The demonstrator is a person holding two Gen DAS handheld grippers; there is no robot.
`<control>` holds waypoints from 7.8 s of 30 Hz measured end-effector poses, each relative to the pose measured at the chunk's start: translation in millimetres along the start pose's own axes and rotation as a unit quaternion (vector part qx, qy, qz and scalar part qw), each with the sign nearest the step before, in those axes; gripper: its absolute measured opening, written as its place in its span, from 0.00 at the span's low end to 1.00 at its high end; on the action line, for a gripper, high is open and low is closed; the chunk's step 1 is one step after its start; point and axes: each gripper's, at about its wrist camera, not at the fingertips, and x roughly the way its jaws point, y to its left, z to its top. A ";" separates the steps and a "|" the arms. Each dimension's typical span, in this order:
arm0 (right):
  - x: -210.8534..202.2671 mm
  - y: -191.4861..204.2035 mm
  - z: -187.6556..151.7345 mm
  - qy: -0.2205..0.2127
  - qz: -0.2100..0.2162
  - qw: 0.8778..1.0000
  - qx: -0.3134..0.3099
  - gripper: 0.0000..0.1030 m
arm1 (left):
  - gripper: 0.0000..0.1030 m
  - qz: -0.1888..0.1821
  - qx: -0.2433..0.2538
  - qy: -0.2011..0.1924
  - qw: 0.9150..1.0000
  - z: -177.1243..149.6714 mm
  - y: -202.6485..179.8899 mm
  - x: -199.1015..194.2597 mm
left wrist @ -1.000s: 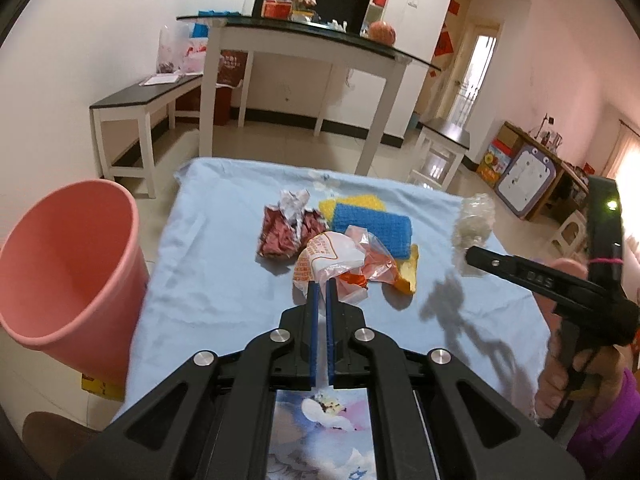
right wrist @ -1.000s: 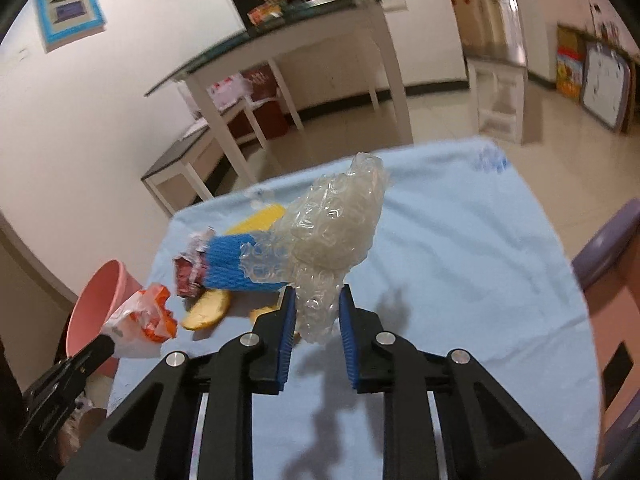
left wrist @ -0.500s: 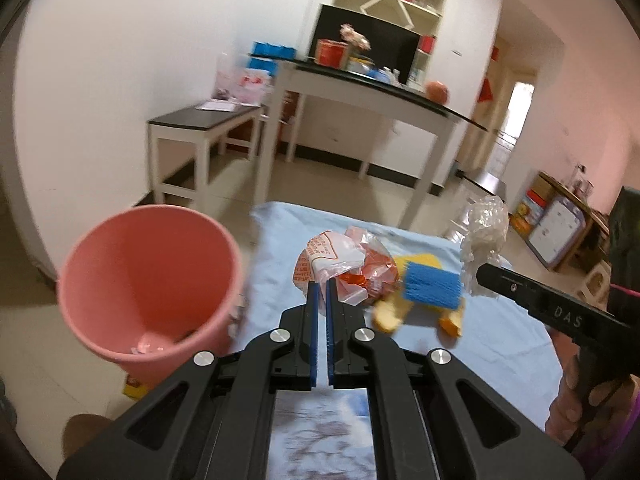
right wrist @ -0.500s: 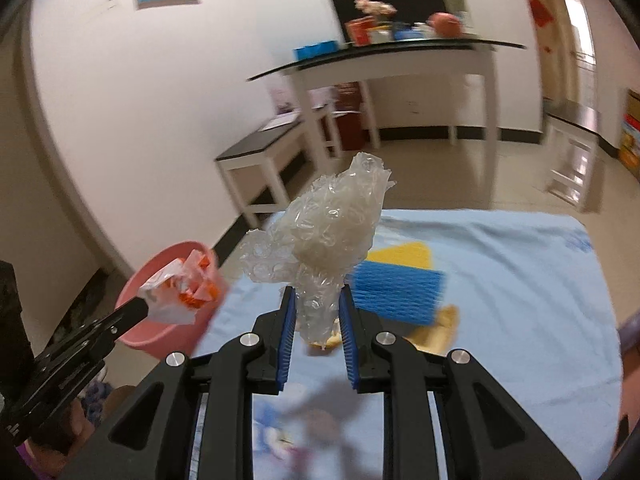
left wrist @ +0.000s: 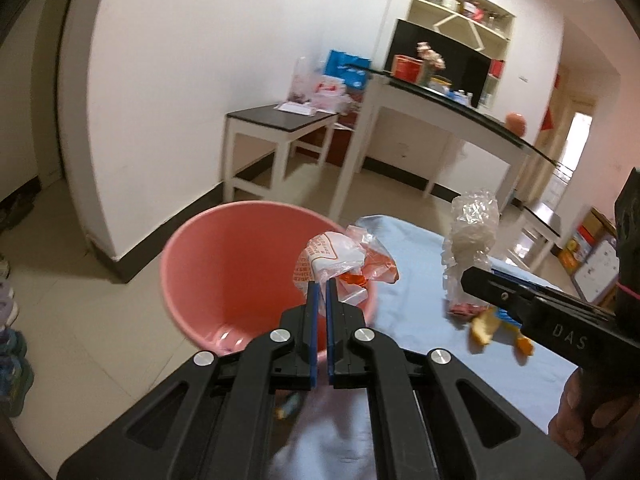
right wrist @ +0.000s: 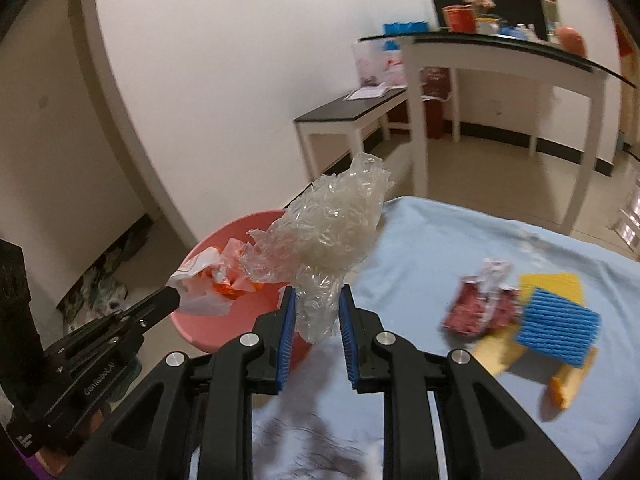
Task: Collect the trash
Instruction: 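Carry both items over the pink bucket and open both grippers, then move both grippers back over the table toward the red foil wrapper, then lower the left gripper onto the red foil wrapper and close it, then lift the foil wrapper with the left gripper while the right gripper grasps the blue foam net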
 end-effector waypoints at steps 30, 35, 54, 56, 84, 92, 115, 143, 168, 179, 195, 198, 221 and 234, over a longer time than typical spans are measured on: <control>103.6 41.1 -5.4 0.082 0.025 0.996 -0.022 0.23 | 0.04 0.061 -0.051 0.053 0.995 -12.0 62.9 35.2; 103.3 42.5 -6.5 0.078 0.024 0.996 -0.023 0.26 | 0.04 0.061 -0.057 0.054 0.995 -11.9 66.3 35.1; 62.7 30.7 -15.6 0.049 0.017 0.998 -0.030 0.48 | 0.04 0.030 -0.044 0.055 0.997 -9.3 45.2 24.0; 53.3 24.3 -18.7 0.046 0.010 0.999 -0.026 0.48 | 0.05 0.022 -0.042 0.057 0.997 -9.6 39.3 22.5; -87.6 -148.1 -77.5 -0.025 -0.115 0.984 0.131 0.52 | 0.05 -0.092 0.057 0.113 0.988 -13.7 -104.9 54.3; -103.3 -180.9 -81.7 -0.041 -0.121 0.980 0.151 0.54 | 0.05 -0.130 0.098 0.135 0.977 -6.1 -151.7 96.8; -83.8 -228.1 -74.1 -0.035 -0.108 0.978 0.174 0.59 | 0.05 -0.124 0.089 0.161 0.975 -4.7 -183.9 173.4; -118.7 -177.4 -96.3 -0.044 -0.079 0.985 0.146 0.66 | 0.05 -0.206 0.124 0.099 0.966 -57.0 -177.1 40.7; -156.0 -146.6 -122.9 -0.057 -0.086 0.986 0.129 0.66 | 0.81 -0.184 0.161 0.055 0.968 -97.1 -173.0 -29.8; -151.6 -155.0 -122.1 -0.055 -0.087 0.986 0.134 0.66 | 0.86 -0.199 0.165 0.084 0.962 -94.3 -173.8 -18.5; -130.2 -194.9 -95.4 -0.070 -0.116 0.981 0.139 0.66 | 0.86 -0.139 0.151 0.089 0.975 -44.9 -171.8 74.5; -121.0 -205.8 -86.6 -0.070 -0.112 0.981 0.146 0.66 | 0.82 -0.141 0.160 0.095 0.972 -39.0 -177.5 98.6; -55.0 -257.1 -58.8 -0.047 -0.063 0.981 0.175 0.66 | 0.38 -0.147 0.150 0.141 0.968 -25.0 -182.7 188.6; -36.2 -257.9 -60.7 -0.008 -0.009 0.982 0.189 0.09 | 0.15 -0.153 0.153 0.121 0.969 -24.6 -182.8 174.2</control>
